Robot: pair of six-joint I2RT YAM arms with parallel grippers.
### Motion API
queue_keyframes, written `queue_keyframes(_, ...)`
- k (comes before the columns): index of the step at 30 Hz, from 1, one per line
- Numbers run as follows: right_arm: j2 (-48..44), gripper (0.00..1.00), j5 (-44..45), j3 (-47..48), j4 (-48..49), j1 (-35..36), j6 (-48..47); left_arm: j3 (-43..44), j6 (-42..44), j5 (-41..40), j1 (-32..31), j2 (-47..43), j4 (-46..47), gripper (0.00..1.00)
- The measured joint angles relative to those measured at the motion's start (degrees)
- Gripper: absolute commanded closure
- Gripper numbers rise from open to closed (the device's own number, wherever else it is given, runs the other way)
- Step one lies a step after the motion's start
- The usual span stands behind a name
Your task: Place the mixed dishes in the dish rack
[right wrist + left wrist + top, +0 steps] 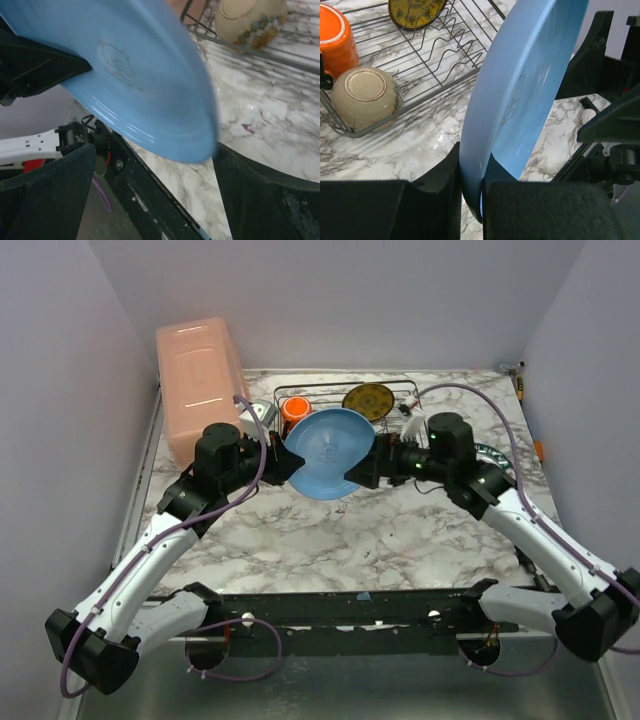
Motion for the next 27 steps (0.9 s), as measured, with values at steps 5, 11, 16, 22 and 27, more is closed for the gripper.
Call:
queue_keyframes(5,9.3,0.06,12.7,10.1,-1.0,10.8,-4.3,0.0,2.4,0.2,0.4,-0.1,0.8,1.00)
queue_keyframes(11,10.5,0.14,17.6,14.1,-1.4,11.0,-12.2,0.0,5.0,3.4,0.0,-0.1,0.8,1.00)
queue_keyframes(16,10.1,0.36,17.3,19.0,-4.5,11.1,-21.2,0.0,6.0,7.3,0.0,0.9,0.9,1.00)
queue_keyframes(22,10.6,0.62,13.3,21.9,-7.4,11.1,-27.3,0.0,6.4,9.7,-0.3,1.5,0.9,1.00)
queue_keyframes(27,11.0,0.62,6.4,20.4,-7.8,9.9,-30.1,0.0,7.6,10.6,-0.5,1.6,-0.9,1.00)
